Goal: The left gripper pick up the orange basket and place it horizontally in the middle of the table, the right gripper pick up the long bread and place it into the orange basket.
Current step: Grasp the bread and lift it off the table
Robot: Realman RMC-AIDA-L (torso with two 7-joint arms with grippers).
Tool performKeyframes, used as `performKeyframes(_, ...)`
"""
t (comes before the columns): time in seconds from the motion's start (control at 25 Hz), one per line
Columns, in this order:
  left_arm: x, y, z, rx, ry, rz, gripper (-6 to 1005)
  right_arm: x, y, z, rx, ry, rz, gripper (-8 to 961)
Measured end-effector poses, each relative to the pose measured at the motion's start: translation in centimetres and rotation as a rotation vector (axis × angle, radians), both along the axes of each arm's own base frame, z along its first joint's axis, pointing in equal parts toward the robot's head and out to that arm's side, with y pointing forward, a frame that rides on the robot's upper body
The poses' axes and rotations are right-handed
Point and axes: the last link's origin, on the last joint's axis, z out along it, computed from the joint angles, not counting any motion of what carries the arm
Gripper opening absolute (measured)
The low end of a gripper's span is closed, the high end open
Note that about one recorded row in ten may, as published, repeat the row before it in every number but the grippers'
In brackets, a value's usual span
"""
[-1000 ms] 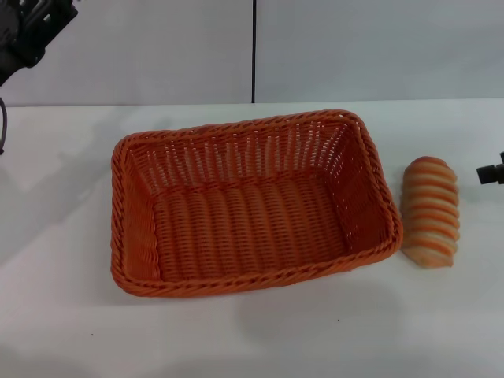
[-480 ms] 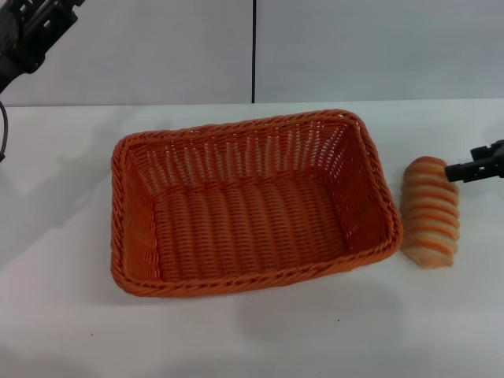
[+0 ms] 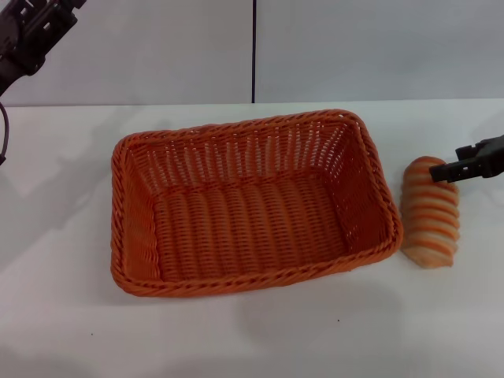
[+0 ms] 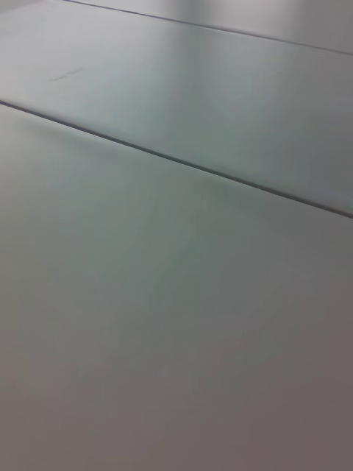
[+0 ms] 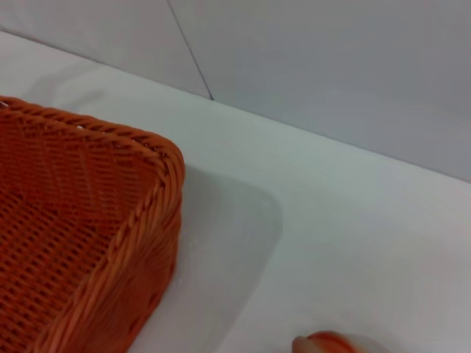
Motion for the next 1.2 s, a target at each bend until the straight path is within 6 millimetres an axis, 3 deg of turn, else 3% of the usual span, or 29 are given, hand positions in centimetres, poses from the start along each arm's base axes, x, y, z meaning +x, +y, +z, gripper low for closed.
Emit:
performKeyframes(0.24,0.0,0.2,0.0,0.002,0.001,0.006,755,0.0,0.0,-1.3,-0.020,-0.012,-0.005,688)
performKeyframes(1.04,0.0,0.4,0.1,0.007,0.002,0.007,755,-0.1,0.0,-1.9,-0.037,-0.018,-0.005,661)
performKeyframes(1.2,0.1,0.4,0.1,0.007,0.002,0.006,755,0.0,0.0,-1.9,-0.039,-0.017,-0.007,603)
